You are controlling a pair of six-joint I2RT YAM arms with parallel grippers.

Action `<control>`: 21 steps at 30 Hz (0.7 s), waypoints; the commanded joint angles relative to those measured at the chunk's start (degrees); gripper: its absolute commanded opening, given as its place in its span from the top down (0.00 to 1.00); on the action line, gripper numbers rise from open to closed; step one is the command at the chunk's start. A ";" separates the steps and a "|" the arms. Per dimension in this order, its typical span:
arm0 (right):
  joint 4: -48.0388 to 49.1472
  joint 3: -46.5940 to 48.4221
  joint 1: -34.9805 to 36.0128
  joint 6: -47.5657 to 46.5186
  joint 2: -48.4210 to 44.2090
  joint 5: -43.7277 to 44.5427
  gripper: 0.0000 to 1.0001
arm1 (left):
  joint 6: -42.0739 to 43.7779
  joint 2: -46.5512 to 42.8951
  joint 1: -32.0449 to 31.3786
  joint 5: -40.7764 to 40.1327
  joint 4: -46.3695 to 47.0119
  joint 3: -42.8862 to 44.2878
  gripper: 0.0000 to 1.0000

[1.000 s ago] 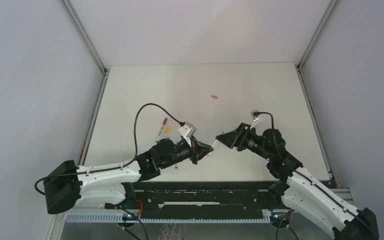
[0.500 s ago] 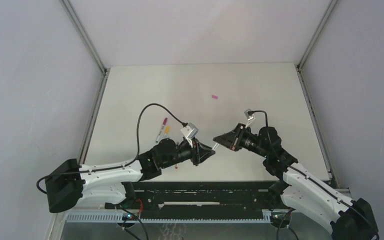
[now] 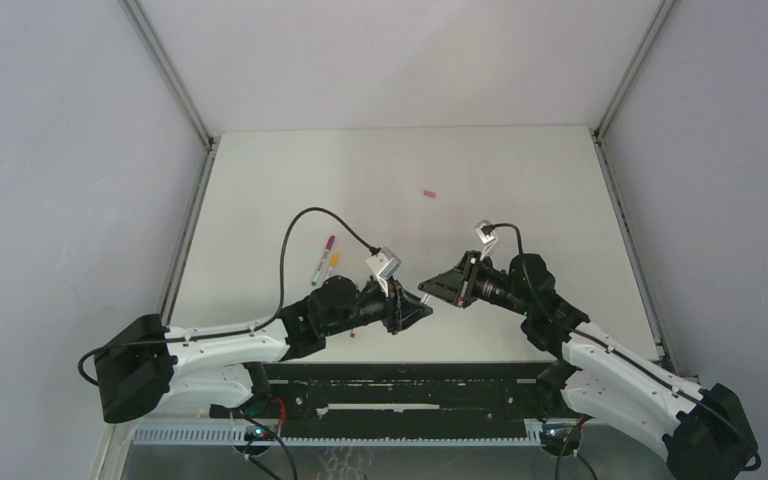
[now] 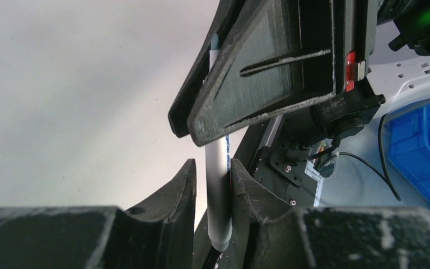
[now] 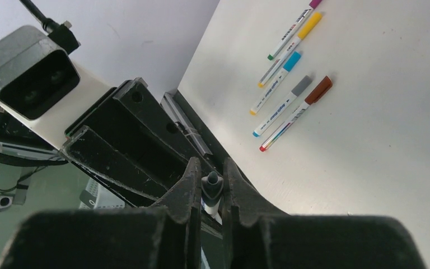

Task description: Insert the pens into the pen caps

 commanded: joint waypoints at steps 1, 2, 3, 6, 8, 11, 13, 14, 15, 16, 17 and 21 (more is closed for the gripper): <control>1.46 3.23 1.90 -3.29 0.80 -0.98 1.00 | -1.76 -0.07 1.40 0.80 2.56 2.76 0.71; 1.26 3.45 2.21 -3.53 0.96 -0.78 1.00 | -1.82 0.06 1.48 1.03 2.58 2.72 0.74; 1.21 3.46 2.39 -3.76 1.14 -0.50 1.00 | -1.87 0.03 1.57 1.20 2.54 2.67 0.79; 0.98 4.00 2.68 -4.64 1.72 -0.11 1.00 | -2.23 -0.05 1.67 1.33 2.54 2.38 0.95; -1.15 5.39 2.98 -6.59 2.45 0.63 0.93 | -2.79 -0.48 1.98 0.87 2.86 1.53 1.00; -8.71 9.62 4.05 -12.75 3.60 5.91 0.60 | -4.63 -2.34 4.24 -0.14 3.46 -1.23 1.00; -15.87 14.35 4.98 -17.34 5.24 11.89 0.47 | -5.89 -4.56 7.57 0.66 3.85 -3.63 1.00; -19.33 16.58 5.32 -19.95 6.97 14.98 0.45 | -6.03 -5.72 9.38 1.25 3.78 -4.86 1.00; -22.22 18.90 5.60 -22.20 8.50 17.81 0.44 | -6.00 -6.94 11.49 1.78 3.21 -6.19 1.00; -24.62 20.76 5.48 -24.46 10.46 19.93 0.43 | -5.65 -8.22 14.12 2.09 2.48 -7.28 1.00; -26.28 22.55 4.73 -25.89 12.38 21.62 0.42 | -4.80 -9.37 16.12 2.33 1.42 -8.14 1.00; -27.44 27.68 -0.14 -30.37 21.66 22.49 0.42 | -2.09 -14.29 25.40 4.03 -1.20 -11.91 1.00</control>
